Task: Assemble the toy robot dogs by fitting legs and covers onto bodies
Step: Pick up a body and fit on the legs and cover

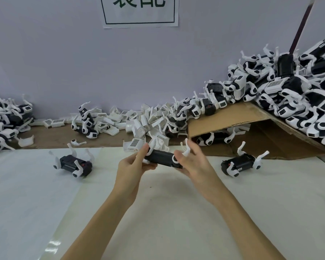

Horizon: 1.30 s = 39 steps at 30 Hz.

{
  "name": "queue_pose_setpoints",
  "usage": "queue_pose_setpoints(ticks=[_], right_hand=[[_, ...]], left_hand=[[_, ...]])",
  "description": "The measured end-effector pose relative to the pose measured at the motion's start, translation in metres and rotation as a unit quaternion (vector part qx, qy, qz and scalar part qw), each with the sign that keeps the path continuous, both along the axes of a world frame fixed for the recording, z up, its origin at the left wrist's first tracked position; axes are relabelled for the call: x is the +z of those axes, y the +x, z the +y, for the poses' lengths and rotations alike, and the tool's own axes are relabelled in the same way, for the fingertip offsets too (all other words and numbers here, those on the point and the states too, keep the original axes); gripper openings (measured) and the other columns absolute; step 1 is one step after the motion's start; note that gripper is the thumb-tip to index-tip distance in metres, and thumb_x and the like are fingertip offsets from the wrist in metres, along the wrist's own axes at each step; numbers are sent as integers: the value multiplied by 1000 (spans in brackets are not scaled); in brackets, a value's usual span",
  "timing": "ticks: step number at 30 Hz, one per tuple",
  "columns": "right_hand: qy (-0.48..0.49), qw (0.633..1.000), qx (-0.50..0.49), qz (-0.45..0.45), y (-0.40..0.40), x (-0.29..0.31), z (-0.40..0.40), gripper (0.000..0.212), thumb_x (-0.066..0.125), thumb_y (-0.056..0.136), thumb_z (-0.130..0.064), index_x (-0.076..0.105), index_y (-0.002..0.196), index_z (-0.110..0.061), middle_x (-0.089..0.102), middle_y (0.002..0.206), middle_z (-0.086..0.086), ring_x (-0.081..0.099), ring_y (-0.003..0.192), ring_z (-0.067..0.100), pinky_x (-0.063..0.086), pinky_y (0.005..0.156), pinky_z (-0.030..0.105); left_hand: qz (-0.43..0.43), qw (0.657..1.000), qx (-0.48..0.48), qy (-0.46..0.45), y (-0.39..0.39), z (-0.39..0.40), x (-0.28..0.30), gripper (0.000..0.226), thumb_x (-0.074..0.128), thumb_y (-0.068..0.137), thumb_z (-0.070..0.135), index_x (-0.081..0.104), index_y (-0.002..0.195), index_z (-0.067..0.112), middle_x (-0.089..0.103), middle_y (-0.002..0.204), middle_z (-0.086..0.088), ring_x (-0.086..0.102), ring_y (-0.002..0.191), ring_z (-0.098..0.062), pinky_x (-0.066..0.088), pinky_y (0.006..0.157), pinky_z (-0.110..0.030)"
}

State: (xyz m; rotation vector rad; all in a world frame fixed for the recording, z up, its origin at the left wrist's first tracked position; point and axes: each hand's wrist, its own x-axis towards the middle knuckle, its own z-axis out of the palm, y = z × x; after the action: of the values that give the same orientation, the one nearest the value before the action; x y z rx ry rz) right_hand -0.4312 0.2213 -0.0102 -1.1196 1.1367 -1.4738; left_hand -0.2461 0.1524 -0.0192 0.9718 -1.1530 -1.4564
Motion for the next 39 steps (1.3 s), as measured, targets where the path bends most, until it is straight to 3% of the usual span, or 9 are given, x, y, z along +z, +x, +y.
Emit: queue_pose_setpoints(ticks=[3, 7, 14, 18, 25, 30, 33, 35, 39], right_hand=[[37, 996, 71, -33, 3, -2, 1, 67, 78, 91, -43, 51, 140, -6, 79, 112, -5, 72, 117, 32, 52, 110, 45], [19, 998, 63, -5, -2, 0, 1, 60, 73, 93, -30, 49, 146, -20, 73, 128, 10, 69, 121, 27, 56, 105, 42], [26, 994, 107, -5, -8, 0, 5, 48, 79, 92, -24, 63, 137, -30, 68, 134, 8, 72, 117, 28, 55, 103, 40], [9, 988, 62, 142, 2, -6, 3, 45, 81, 92, -16, 66, 131, -31, 73, 125, 0, 73, 113, 19, 57, 102, 46], [-69, 968, -81, 226, 13, -17, -2, 55, 87, 84, -10, 68, 128, -36, 62, 126, -12, 63, 114, -3, 50, 87, 9], [-111, 943, -142, 279, 14, -17, -1, 58, 91, 78, -9, 68, 120, -42, 57, 121, -13, 61, 110, -4, 51, 83, 8], [-149, 910, -211, 324, 13, -16, 0, 52, 92, 77, -7, 72, 119, -31, 52, 121, -8, 60, 110, 3, 50, 87, 10], [-169, 877, -245, 377, 11, -15, 1, 49, 91, 77, -7, 70, 115, -29, 49, 122, -5, 59, 109, 9, 51, 92, 15], [-163, 865, -227, 416, 8, -13, 2, 52, 91, 79, -9, 67, 122, -27, 45, 129, -2, 57, 117, 15, 51, 101, 21]], left_hand=[[-25, 999, 11, -27, 4, -1, 4, 46, 78, 84, 61, 85, 102, 19, 80, 100, -5, 73, 84, -13, 52, 98, -38], [30, 999, -10, -33, 4, 1, 8, 69, 83, 76, 59, 74, 130, 18, 78, 114, -2, 73, 106, -16, 54, 93, -37], [99, 973, -181, -101, 9, 3, 7, 55, 68, 98, 17, 53, 151, 11, 61, 152, -7, 56, 142, -24, 49, 113, -32], [58, 951, -273, -135, 12, 8, 13, 54, 53, 101, 1, 47, 155, 5, 44, 165, -13, 38, 154, -36, 31, 126, -53], [-39, 973, -148, -171, -3, 20, 14, 45, 46, 112, 43, 65, 141, 14, 67, 133, -25, 54, 140, -33, 33, 123, -64], [-25, 985, -76, -150, -12, 25, 9, 53, 35, 107, 64, 66, 138, 35, 71, 131, -15, 69, 117, -17, 41, 117, -46], [-63, 987, -46, -142, -14, 24, 6, 61, 39, 91, 84, 63, 126, 40, 74, 107, 3, 70, 98, -5, 53, 90, -27], [-86, 986, -47, -133, -14, 24, 6, 60, 55, 80, 84, 68, 114, 36, 75, 92, 8, 70, 82, -9, 54, 71, -26], [-83, 991, -17, -108, -11, 21, 7, 42, 72, 79, 67, 73, 109, 38, 77, 85, 5, 73, 74, -15, 58, 75, -32]])
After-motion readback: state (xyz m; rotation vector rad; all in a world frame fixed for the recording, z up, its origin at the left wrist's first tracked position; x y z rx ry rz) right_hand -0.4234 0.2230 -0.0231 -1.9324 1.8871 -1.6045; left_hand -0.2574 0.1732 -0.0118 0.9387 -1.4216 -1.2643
